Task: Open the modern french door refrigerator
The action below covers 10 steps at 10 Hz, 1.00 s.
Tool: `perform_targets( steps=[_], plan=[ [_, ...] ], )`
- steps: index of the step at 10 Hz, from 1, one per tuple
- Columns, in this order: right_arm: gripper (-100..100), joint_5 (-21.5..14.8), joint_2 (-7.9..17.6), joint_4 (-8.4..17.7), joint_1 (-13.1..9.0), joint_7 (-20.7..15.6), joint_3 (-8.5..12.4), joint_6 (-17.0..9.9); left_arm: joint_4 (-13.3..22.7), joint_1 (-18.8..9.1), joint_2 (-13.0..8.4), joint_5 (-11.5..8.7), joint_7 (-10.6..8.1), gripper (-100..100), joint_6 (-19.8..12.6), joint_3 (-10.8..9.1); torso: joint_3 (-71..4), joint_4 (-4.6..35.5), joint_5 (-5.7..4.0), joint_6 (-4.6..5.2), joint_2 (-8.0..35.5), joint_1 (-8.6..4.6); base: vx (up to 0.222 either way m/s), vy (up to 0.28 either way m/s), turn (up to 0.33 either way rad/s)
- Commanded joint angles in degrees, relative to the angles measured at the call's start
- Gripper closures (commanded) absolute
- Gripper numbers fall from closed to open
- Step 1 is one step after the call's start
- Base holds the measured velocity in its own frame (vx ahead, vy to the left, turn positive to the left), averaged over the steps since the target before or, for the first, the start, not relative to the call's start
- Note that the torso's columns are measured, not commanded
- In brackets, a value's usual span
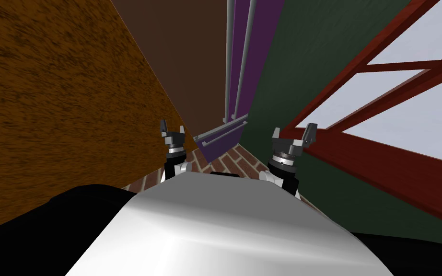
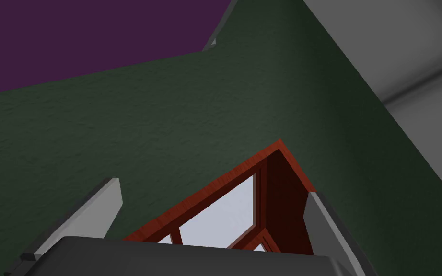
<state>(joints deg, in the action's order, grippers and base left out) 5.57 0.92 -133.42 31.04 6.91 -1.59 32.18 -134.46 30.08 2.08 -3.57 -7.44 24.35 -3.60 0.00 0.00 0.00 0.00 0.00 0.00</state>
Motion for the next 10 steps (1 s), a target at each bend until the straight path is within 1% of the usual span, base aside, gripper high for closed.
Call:
perform_targets(
  steps=[1, 3, 9, 10],
  plan=[
    [0, 0.00, 0.00, 0.00, 0.00, 0.00, 0.00, 0.00, 0.00, 0.00, 0.00, 0.00, 0.00, 0, 0.00, 0.00, -4.67, 2.35, 0.00, 0.00, 2.32, 0.00, 0.000, 0.000, 0.000],
    [0, 0.00, 0.00, -0.01, 0.00, 0.00, 0.00, 0.00, -0.01, 0.00, 0.00, 0.00, 0.00, 0, 0.00, 0.00, -20.14, 10.06, 0.00, 0.00, 10.03, 0.00, 0.000, 0.000, 0.000],
    [0, 0.00, 0.00, -0.02, 0.00, 0.00, 0.00, 0.01, -0.02, 0.00, 0.00, 0.00, 0.00, 0, 0.01, 0.00, -70.73, 35.37, 0.00, 0.00, 35.39, 0.00, 0.000, 0.000, 0.000],
    [0, 0.00, 0.00, -0.02, 0.00, 0.00, 0.00, 0.01, -0.19, 0.05, -2.86, -0.35, -0.21, -100, -0.40, -0.18, -79.19, 39.60, 0.00, 0.00, 39.62, 0.00, 0.023, -0.015, 0.022]
  ],
)
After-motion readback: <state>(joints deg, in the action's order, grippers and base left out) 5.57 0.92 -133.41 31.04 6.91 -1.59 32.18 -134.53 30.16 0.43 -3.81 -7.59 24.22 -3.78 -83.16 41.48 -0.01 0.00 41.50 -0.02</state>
